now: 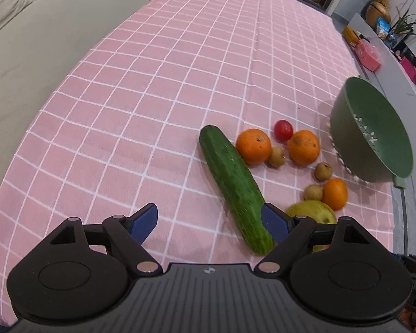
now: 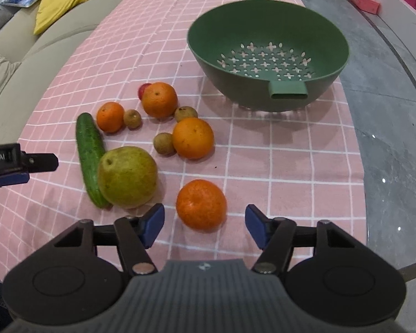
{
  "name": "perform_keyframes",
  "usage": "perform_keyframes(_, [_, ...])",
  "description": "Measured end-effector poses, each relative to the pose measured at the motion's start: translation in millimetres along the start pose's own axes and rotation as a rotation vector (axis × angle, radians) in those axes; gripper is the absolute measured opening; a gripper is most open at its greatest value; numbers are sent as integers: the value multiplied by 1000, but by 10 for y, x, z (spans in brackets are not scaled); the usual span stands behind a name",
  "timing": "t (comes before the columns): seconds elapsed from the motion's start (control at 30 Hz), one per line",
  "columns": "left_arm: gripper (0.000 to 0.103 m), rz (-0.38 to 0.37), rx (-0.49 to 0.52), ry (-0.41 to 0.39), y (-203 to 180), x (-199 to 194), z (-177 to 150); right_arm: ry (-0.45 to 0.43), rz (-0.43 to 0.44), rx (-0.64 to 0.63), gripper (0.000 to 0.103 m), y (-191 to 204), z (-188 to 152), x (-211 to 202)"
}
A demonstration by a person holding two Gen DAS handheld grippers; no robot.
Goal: Organize fruits
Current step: 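Grasp the green cucumber with the left tool while the right tool grasps an orange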
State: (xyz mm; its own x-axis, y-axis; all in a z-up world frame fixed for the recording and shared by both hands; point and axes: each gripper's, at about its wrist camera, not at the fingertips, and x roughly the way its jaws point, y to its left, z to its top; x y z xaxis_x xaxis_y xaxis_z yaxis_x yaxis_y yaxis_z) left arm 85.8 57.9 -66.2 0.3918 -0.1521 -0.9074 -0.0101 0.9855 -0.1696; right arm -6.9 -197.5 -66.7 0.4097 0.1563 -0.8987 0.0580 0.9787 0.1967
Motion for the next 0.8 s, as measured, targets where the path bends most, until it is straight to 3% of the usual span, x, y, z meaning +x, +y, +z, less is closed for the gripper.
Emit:
perform_keyframes(0.37, [99, -34, -124, 80, -43, 399, 94, 45, 1, -25, 52, 47, 110, 284])
perform_keyframes(0.67, [98, -17, -140, 106, -137, 613, 103, 63, -3, -40, 50, 60, 119, 398])
perform_keyframes(0.8, [96, 35, -92, 95, -265, 646, 107, 56, -14, -62, 45, 82, 126, 405])
